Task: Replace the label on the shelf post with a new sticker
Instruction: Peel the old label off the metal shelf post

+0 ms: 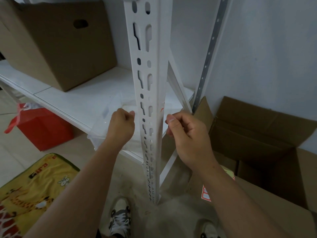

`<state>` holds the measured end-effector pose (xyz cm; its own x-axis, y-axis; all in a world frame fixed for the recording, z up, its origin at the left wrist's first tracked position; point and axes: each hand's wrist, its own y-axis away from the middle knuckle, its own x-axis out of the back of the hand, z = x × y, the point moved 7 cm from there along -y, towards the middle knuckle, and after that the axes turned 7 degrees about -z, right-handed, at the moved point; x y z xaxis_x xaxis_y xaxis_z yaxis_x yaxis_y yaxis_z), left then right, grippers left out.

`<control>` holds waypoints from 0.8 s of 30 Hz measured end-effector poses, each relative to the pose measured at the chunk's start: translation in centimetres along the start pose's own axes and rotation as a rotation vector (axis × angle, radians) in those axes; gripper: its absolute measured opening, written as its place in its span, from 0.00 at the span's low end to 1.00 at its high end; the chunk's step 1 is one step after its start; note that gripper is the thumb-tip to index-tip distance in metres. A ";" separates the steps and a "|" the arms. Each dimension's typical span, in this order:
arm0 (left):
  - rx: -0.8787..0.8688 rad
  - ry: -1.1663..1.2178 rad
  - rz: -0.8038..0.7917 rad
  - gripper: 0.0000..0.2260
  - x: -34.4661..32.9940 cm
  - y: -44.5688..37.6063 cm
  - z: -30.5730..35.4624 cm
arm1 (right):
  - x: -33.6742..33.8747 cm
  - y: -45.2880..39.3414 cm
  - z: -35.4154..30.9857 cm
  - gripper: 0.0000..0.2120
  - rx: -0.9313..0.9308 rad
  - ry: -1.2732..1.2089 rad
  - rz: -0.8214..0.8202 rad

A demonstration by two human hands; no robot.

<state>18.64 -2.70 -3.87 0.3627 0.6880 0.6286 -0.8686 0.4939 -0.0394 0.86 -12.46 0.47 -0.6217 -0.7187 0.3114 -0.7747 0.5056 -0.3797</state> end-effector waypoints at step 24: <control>0.027 -0.347 -0.006 0.08 0.1 -1.1 -2.5 | 0.5 0.0 0.0 0.11 0.006 -0.033 0.019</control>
<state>20.50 -1.88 -5.68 0.2349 0.4610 0.8558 -0.8771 0.4799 -0.0178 0.52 -12.86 0.60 -0.6319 -0.7244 0.2756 -0.7622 0.5163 -0.3906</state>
